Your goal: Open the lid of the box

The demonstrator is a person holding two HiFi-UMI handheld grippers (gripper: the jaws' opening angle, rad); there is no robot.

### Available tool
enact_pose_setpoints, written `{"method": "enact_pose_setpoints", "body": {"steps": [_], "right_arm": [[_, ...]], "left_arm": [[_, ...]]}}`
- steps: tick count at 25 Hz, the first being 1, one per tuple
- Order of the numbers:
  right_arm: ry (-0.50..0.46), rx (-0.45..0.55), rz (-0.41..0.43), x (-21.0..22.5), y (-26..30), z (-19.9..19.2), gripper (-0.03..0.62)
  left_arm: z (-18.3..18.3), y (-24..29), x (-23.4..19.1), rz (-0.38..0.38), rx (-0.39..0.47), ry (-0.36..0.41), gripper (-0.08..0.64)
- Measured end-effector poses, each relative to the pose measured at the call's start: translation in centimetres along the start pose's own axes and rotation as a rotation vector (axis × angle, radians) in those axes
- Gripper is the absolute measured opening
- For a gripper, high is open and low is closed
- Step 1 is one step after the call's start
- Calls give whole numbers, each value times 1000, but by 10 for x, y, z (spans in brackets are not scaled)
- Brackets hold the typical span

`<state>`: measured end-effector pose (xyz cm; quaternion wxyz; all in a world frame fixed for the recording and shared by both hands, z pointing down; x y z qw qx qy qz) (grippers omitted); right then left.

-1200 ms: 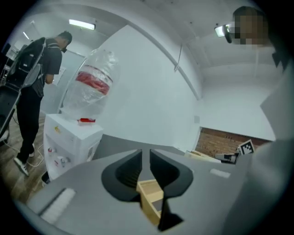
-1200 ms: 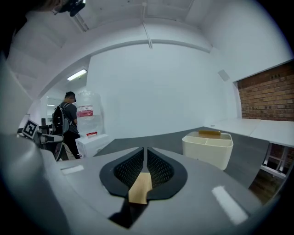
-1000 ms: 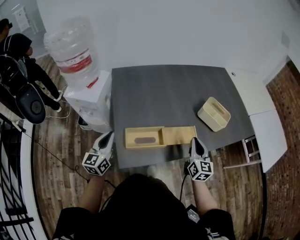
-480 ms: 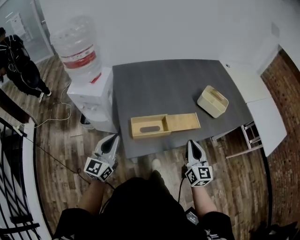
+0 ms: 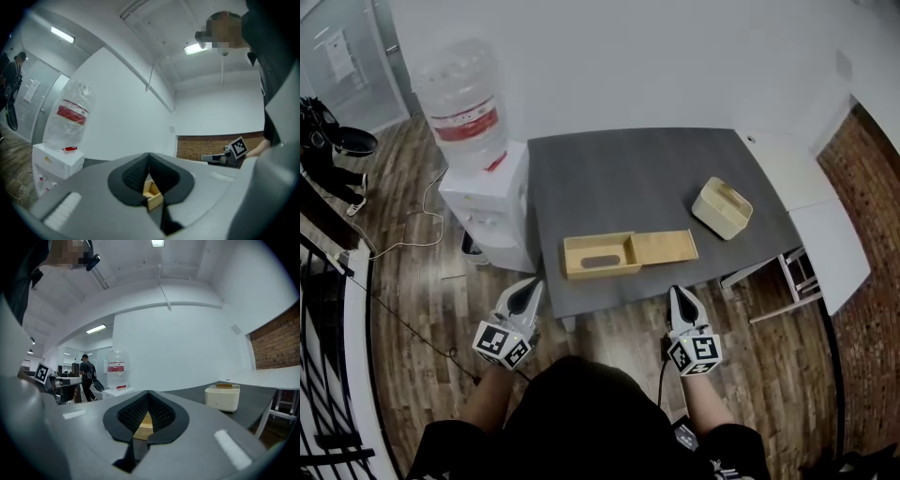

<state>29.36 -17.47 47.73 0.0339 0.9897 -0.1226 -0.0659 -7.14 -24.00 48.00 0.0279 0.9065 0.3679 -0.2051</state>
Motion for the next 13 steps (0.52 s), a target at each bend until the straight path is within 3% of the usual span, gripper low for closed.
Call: {"method": "enact_pose_setpoints", "body": {"steps": [6,13], "right_arm": [[50,7,7,14,2,3,2],[14,-22,23,30,0,-2,2]], "left_arm": [[2,8,5,6,3,13,0],[-6,8,8,46,5,-14,0]]}}
Point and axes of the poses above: the fingertips, and each gripper's own axes: y forward along the fingers, x to its right, z out of its top, the point moved 8 cm from there along -y, backward along the fingers, and after that the axes turned 13 degrees about -y, right-handed, at the moved point
